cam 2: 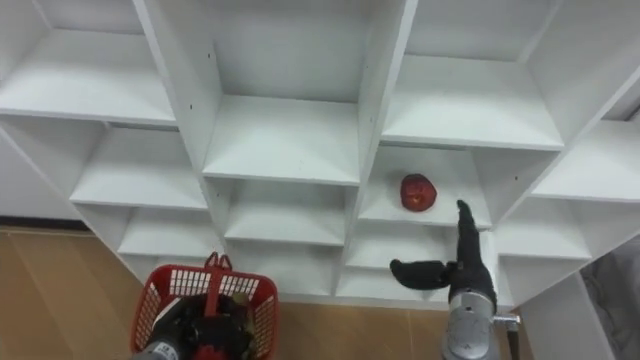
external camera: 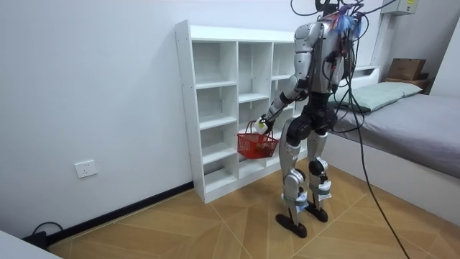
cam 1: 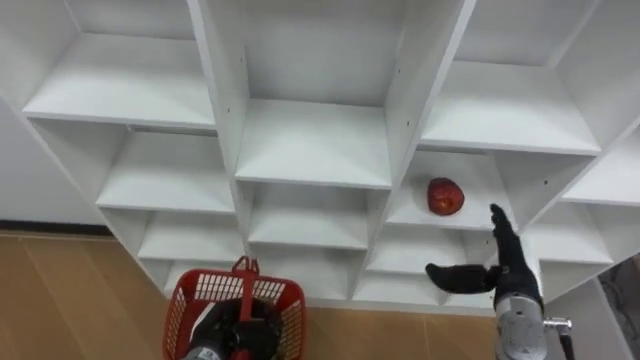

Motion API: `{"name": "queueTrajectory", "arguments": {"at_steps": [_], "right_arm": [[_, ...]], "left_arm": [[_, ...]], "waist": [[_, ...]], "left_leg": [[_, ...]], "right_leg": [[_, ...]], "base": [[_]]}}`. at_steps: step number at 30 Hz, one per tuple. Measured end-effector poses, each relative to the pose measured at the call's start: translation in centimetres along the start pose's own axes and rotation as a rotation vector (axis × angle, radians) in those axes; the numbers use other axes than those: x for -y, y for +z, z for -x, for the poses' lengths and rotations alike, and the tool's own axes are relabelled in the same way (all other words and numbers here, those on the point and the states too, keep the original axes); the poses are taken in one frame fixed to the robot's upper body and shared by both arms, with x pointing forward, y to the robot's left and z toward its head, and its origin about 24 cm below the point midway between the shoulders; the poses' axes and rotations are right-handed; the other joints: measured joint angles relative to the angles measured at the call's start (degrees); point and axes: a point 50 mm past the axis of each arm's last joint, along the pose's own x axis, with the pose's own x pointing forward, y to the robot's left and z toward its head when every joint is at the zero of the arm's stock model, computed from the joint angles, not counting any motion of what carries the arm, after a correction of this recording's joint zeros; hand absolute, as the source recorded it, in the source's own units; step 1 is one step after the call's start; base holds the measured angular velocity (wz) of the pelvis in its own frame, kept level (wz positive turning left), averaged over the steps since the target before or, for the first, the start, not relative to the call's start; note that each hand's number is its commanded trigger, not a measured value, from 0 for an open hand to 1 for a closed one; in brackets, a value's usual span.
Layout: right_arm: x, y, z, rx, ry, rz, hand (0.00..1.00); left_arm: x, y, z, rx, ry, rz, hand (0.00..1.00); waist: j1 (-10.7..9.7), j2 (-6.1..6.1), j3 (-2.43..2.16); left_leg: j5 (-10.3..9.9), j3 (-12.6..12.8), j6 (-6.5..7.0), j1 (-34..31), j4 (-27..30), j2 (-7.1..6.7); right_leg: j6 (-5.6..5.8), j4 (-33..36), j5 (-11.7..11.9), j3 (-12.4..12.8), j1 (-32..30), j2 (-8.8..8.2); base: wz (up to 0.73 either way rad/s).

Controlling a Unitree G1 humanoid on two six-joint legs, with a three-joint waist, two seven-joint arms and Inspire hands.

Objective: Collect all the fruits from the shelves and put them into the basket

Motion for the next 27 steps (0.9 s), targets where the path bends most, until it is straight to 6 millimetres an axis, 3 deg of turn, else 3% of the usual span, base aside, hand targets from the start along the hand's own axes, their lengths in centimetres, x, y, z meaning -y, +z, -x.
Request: {"name": "queueTrajectory", "arguments": {"at_steps": [8, 15, 22, 27], "right_arm": [[2.5, 2.8, -2.5, 0.078, -0.106, 0.002, 0.0], [3.5, 4.1, -4.0, 0.09, -0.151, 0.004, 0.0], [4.3, 5.4, -6.0, 0.068, -0.191, -0.021, 0.0], [4.8, 4.1, -6.4, -0.012, -0.239, -0.04, 0.0]], "left_arm": [[-1.2, 0.0, 0.2, 0.005, 0.005, 0.0, 1.0], [-2.1, 0.1, 0.4, 0.007, 0.01, -0.051, 1.0], [-2.5, -0.1, 0.5, 0.0, -0.01, -0.059, 1.0], [-2.4, -0.9, 0.6, -0.029, -0.024, -0.123, 1.0]], "waist": [[0.1, -0.42, -0.27], [0.27, -0.58, -0.34], [2.28, -0.49, -0.15], [3.62, -0.23, 0.13]], "left_leg": [[-0.15, -1.46, 0.15, -2.2, 0.88, -0.18], [-0.17, -3.59, 0.17, -6.81, 3.63, -0.08], [-0.18, -4.41, 0.44, -11.06, 5.62, -0.05], [0.04, -4.87, 0.7, -13.64, 6.6, -0.13]], "right_leg": [[0.14, 1.04, -0.42, -2.16, -1.44, -0.63], [0.11, 2.51, -0.43, -3.82, -4.52, -0.69], [-0.06, 5.17, -0.57, -4.39, -8.6, -0.99], [-0.14, 5.49, -0.51, -5.13, -10.62, -1.19]], "base": [[0.09], [0.18], [0.03], [0.08]]}}
